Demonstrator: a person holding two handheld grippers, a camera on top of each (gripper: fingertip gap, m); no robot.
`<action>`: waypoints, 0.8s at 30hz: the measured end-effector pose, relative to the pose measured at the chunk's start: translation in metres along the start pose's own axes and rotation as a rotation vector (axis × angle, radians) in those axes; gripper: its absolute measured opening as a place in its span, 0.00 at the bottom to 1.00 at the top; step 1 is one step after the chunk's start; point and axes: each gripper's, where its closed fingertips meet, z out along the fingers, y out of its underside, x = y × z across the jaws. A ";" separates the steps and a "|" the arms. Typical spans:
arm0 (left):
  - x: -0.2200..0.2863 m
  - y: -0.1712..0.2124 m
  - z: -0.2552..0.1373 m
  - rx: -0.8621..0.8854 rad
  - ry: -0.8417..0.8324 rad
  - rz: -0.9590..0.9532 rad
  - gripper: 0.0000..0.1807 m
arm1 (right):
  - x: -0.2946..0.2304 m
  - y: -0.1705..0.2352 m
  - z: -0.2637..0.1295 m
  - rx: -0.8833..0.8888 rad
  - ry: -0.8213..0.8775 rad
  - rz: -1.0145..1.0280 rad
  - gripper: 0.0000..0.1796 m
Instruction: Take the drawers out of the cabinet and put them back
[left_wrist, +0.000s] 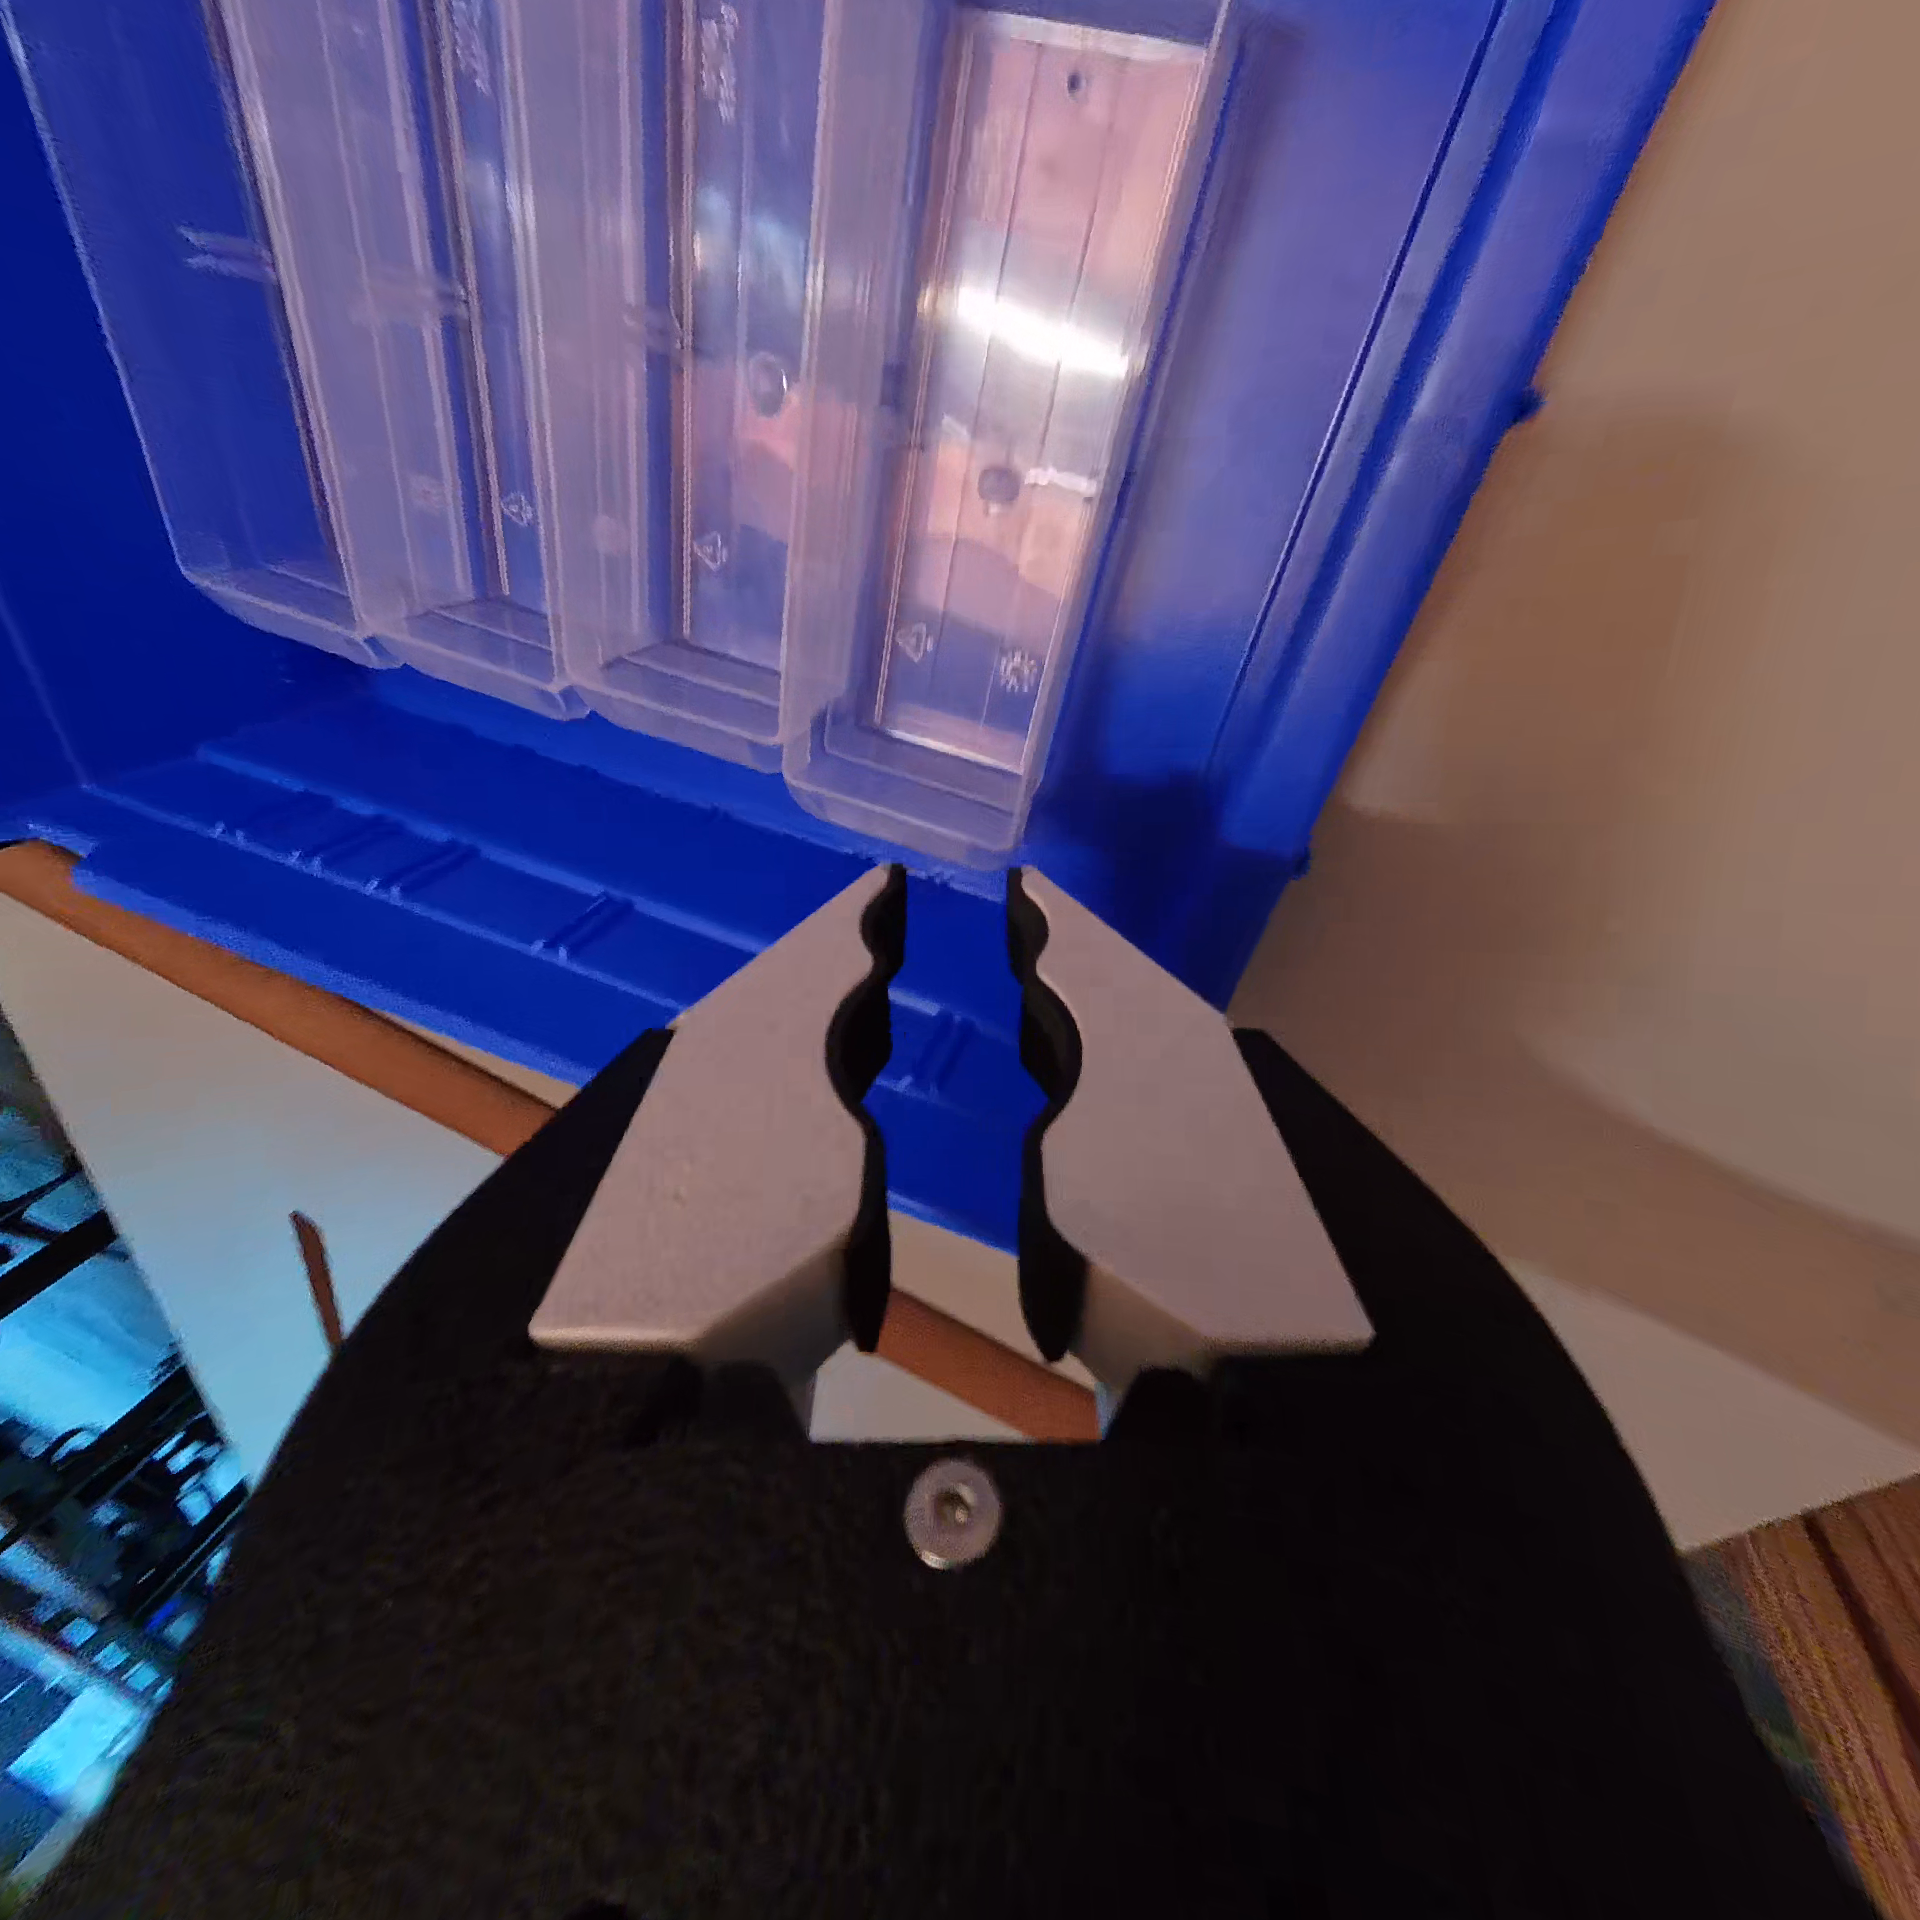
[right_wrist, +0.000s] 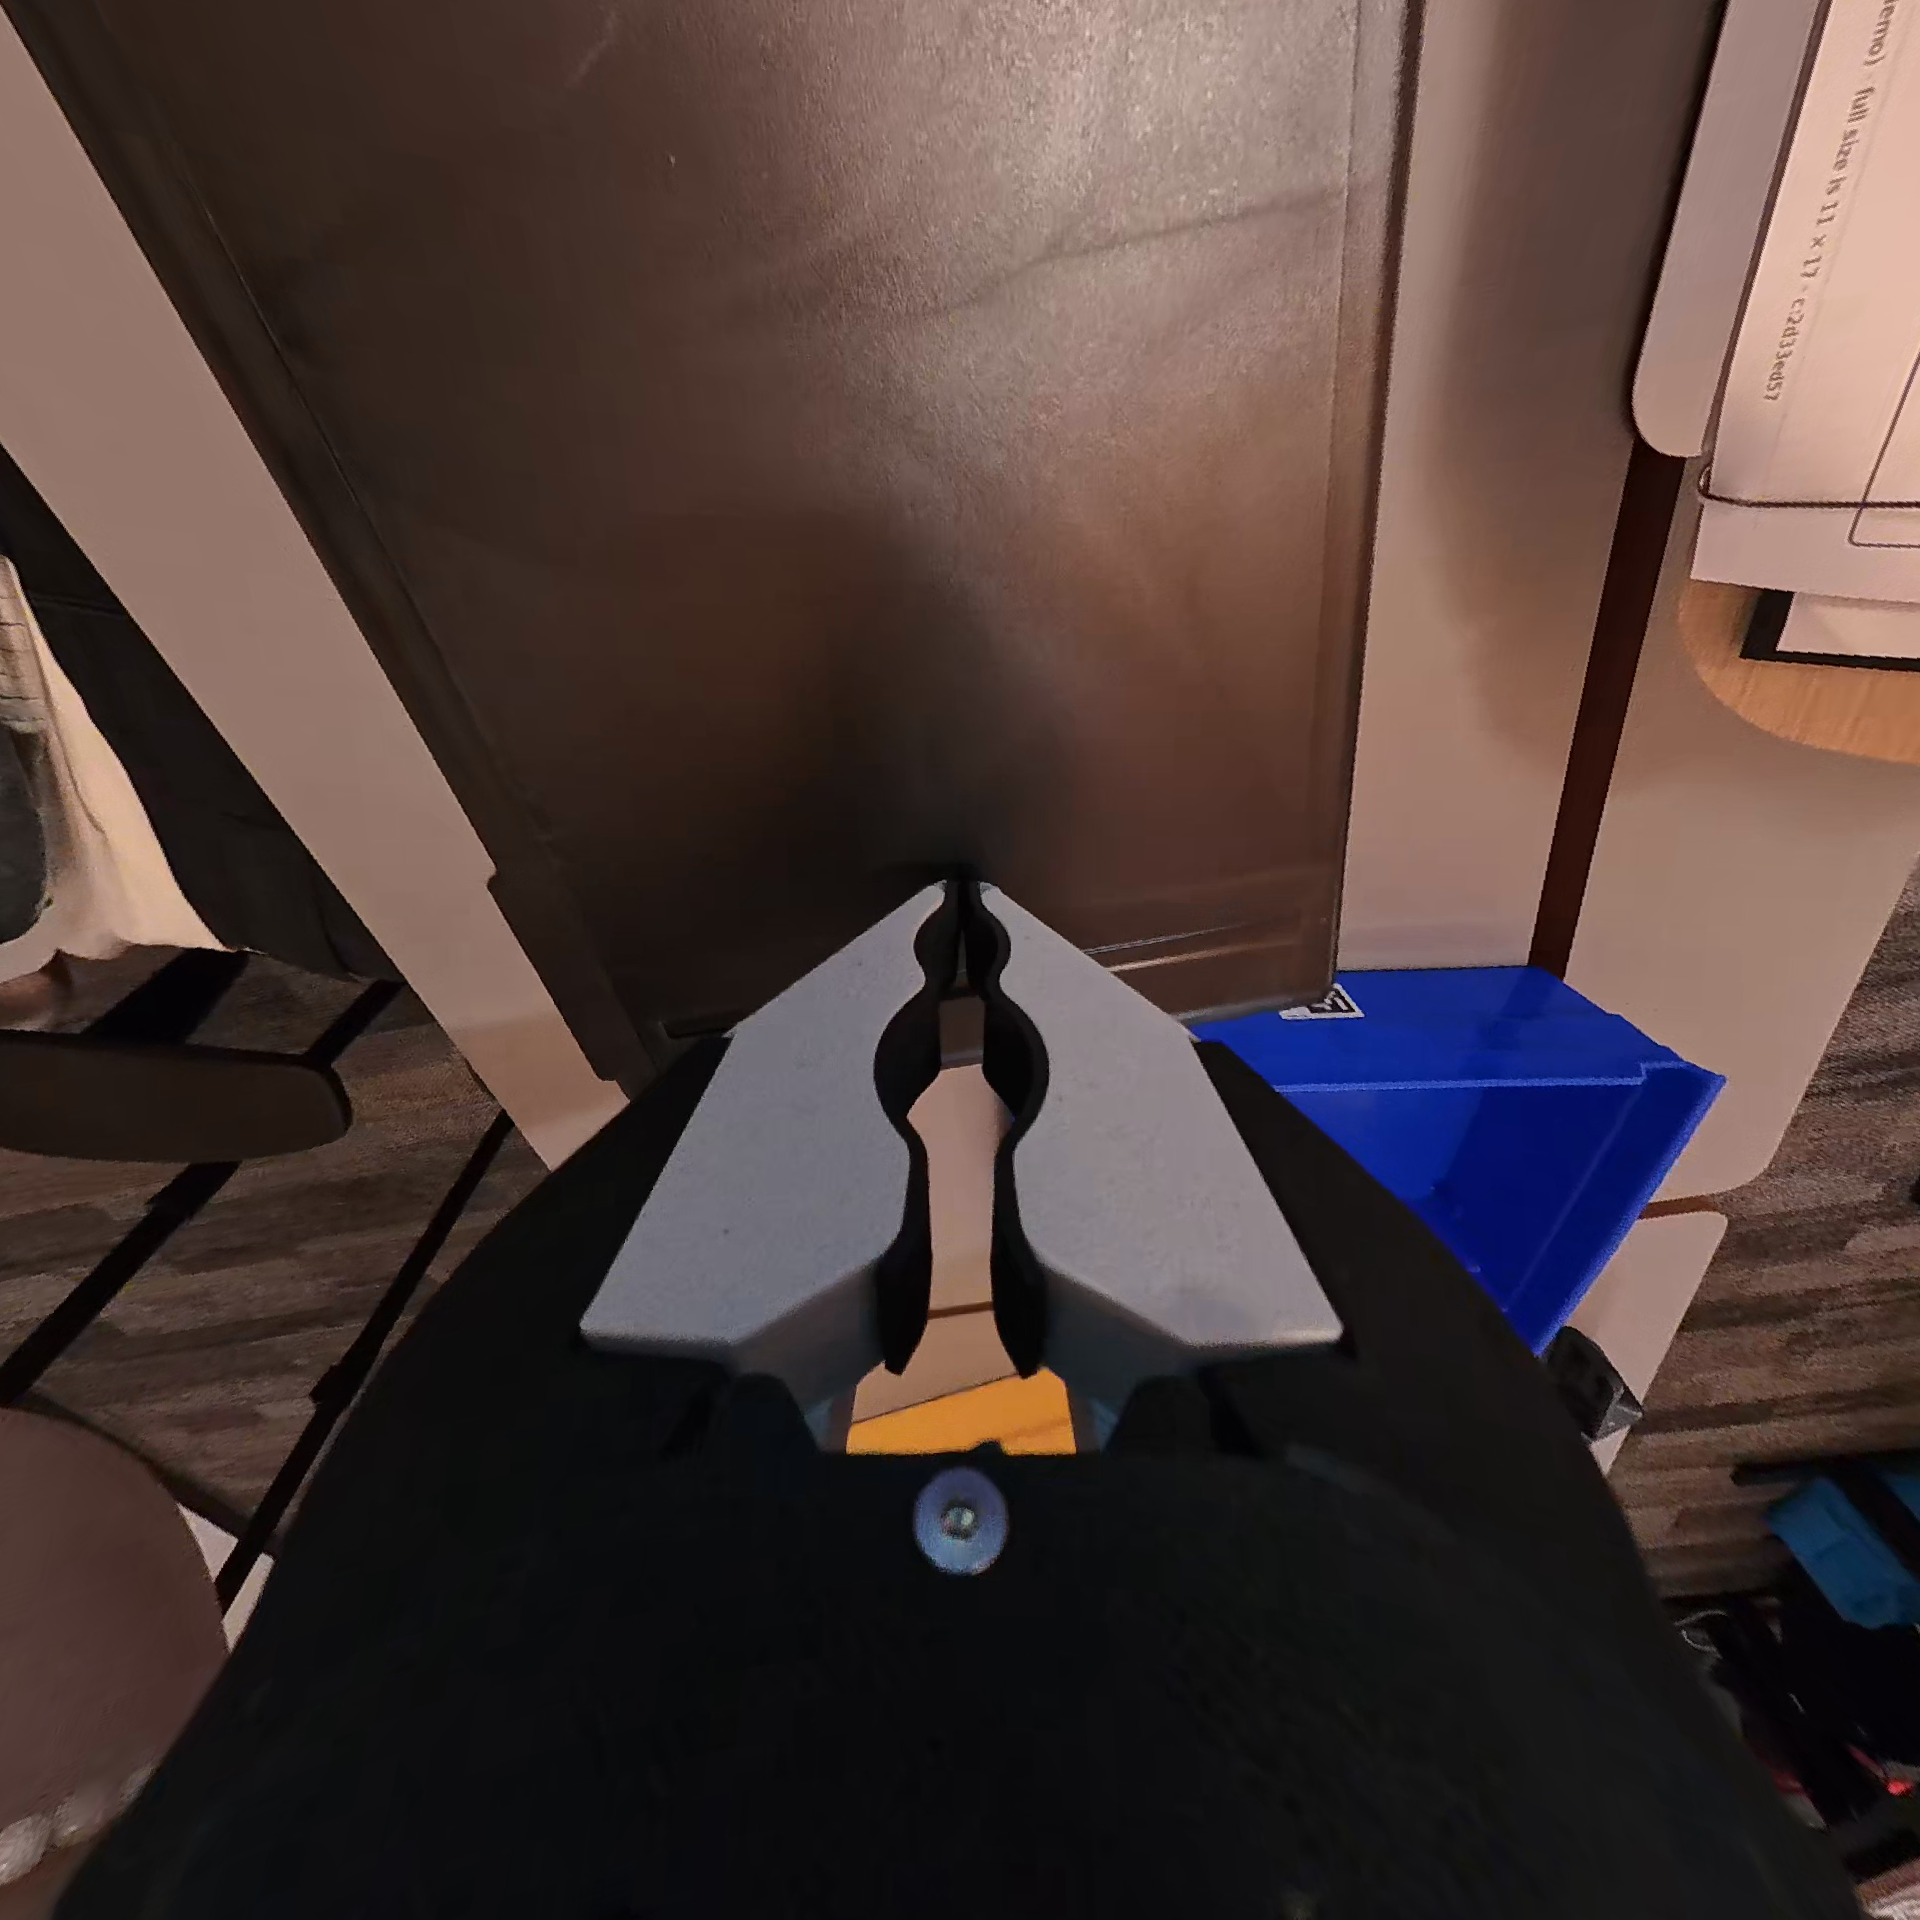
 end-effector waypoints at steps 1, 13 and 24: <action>-0.001 0.004 0.001 -0.036 -0.005 0.019 0.11 | 0.000 0.000 0.000 -0.007 0.007 -0.002 0.00; 0.011 -0.013 0.020 -0.033 0.107 0.079 0.14 | 0.000 0.000 0.000 -0.037 0.033 -0.017 0.00; 0.016 0.001 0.038 -0.217 0.124 0.072 0.00 | 0.000 0.000 0.000 -0.055 0.042 -0.023 0.00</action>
